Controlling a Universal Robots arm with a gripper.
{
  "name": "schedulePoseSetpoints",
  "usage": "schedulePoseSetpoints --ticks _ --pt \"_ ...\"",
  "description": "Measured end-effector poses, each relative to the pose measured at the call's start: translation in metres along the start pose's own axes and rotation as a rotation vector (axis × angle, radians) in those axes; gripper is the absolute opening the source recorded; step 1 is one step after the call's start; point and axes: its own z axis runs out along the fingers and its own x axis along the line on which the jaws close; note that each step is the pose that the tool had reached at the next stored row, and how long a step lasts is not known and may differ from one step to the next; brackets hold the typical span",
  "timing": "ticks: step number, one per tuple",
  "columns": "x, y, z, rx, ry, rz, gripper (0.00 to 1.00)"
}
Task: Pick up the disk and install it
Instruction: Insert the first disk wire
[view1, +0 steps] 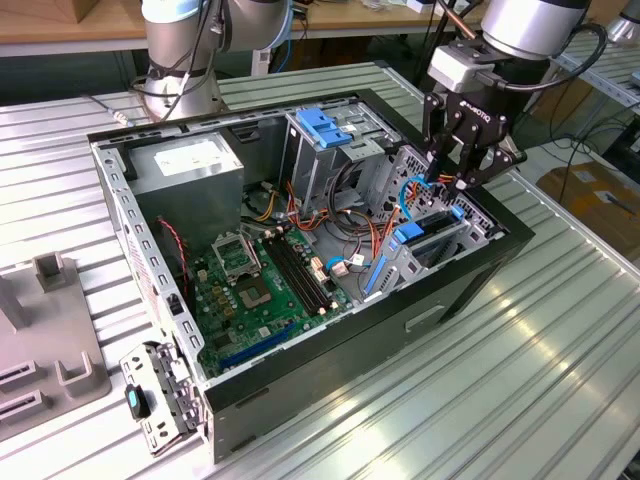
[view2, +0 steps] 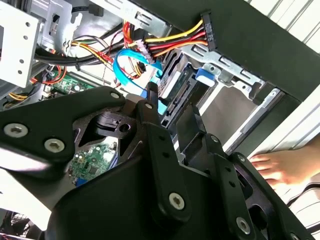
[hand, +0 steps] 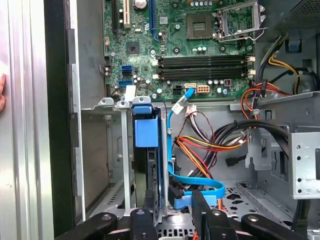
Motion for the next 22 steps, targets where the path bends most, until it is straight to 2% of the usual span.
schedulePoseSetpoints --ticks 6,22 --pt "0.0066 -0.0011 0.0005 -0.0002 0.0000 0.000 0.42" --pt "0.0068 -0.0010 0.0020 -0.0003 0.0001 0.000 0.42"
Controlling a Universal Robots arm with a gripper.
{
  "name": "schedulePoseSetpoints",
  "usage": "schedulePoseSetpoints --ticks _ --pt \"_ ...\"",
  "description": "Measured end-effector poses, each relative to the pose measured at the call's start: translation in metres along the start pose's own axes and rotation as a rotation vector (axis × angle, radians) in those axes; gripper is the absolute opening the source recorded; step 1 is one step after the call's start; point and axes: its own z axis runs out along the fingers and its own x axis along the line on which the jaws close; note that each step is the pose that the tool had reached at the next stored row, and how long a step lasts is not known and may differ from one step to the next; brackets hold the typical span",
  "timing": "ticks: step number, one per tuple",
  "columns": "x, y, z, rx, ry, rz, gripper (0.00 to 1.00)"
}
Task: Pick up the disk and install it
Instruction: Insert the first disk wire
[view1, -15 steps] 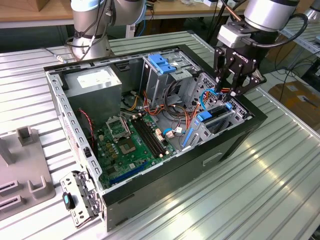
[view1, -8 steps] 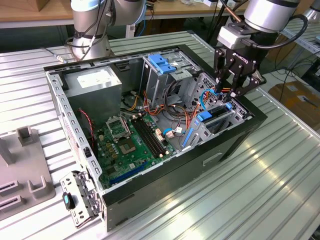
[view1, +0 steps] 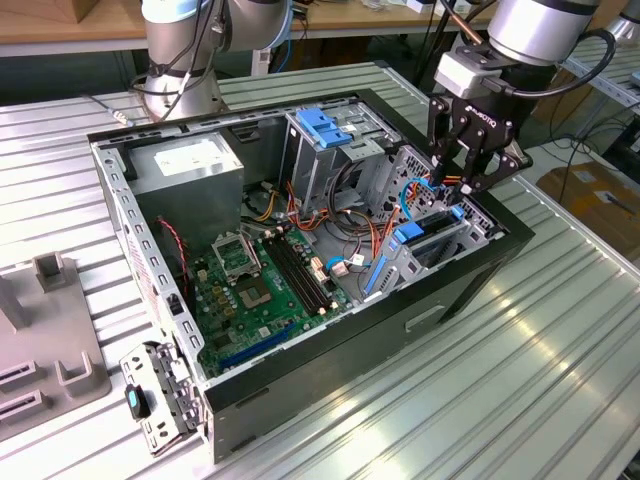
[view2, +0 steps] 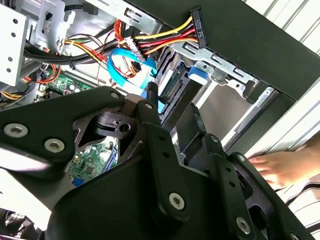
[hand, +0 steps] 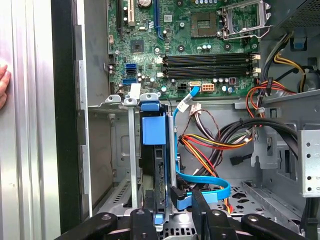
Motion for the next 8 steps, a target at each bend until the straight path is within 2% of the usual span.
schedulePoseSetpoints --ticks 2,3,8 --pt "0.0000 0.0000 0.0000 0.0000 0.0000 0.000 0.28" --pt "0.0000 0.0000 0.0000 0.0000 0.0000 0.000 0.16" --pt "0.0000 0.0000 0.0001 0.0000 0.0001 0.000 0.16"
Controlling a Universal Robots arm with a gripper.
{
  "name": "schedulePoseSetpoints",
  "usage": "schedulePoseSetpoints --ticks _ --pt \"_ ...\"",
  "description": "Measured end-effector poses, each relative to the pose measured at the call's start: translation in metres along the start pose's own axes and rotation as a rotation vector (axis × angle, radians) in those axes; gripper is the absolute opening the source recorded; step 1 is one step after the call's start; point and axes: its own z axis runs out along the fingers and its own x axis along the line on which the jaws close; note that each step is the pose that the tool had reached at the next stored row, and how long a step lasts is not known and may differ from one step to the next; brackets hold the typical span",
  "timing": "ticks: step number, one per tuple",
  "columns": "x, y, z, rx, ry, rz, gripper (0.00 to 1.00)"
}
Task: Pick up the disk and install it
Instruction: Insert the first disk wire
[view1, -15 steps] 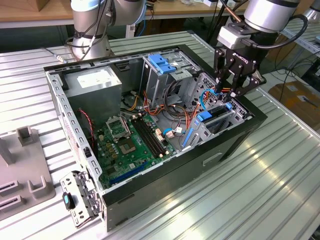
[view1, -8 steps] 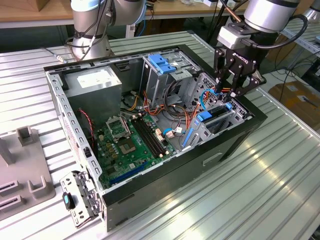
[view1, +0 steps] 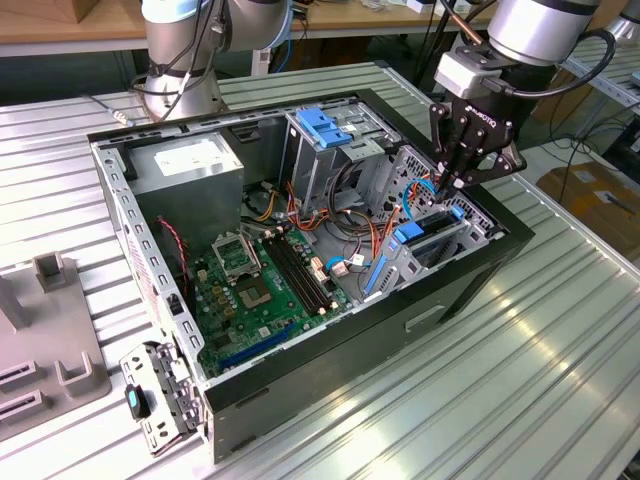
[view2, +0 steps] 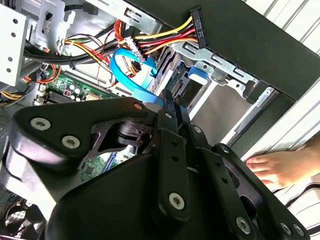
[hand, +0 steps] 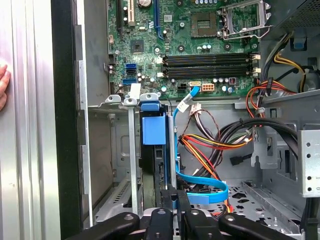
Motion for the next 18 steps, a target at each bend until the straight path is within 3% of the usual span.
schedulePoseSetpoints --ticks 6,13,18 --pt "0.0000 0.0002 0.0001 0.0000 -0.0001 0.000 0.16" --pt "0.0005 0.0110 0.0002 0.0062 -0.0003 -0.001 0.16" --pt "0.0005 0.0117 0.0003 0.0064 -0.0003 -0.001 0.16"
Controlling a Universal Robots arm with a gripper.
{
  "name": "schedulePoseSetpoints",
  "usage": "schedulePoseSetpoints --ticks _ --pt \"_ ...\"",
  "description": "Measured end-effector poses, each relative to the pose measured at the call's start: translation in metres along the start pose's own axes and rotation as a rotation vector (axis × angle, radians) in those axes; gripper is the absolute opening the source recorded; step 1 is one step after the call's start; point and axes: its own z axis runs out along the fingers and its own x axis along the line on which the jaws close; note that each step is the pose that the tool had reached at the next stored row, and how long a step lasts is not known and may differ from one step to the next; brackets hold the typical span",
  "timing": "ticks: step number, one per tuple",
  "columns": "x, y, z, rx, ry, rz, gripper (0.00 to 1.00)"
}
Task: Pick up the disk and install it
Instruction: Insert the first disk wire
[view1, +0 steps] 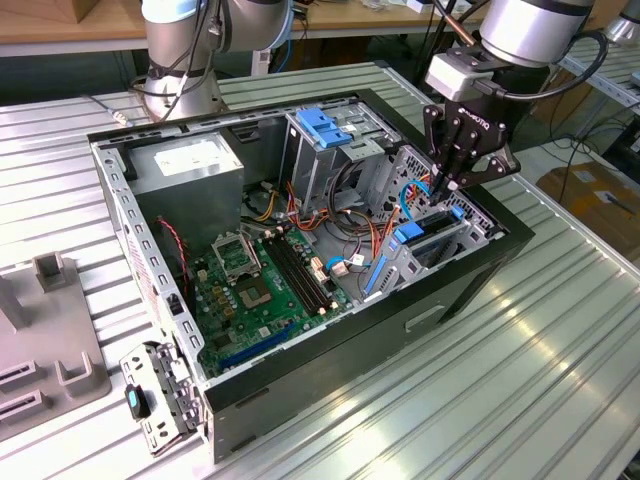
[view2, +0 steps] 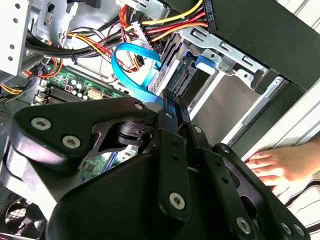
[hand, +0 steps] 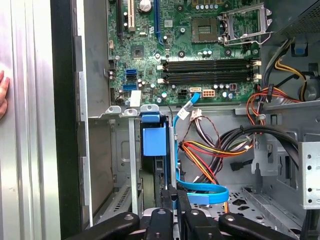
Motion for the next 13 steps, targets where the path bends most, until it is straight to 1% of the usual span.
schedulePoseSetpoints --ticks 7,10,12,13 --pt "0.0000 0.0004 0.0000 0.0000 0.0000 0.000 0.16" --pt "0.0001 0.0020 0.0000 0.0001 0.0000 0.000 0.16" --pt "0.0002 0.0043 0.0001 0.0002 0.0000 0.000 0.16" --pt "0.0002 0.0043 0.0000 0.0002 0.0000 0.000 0.16"
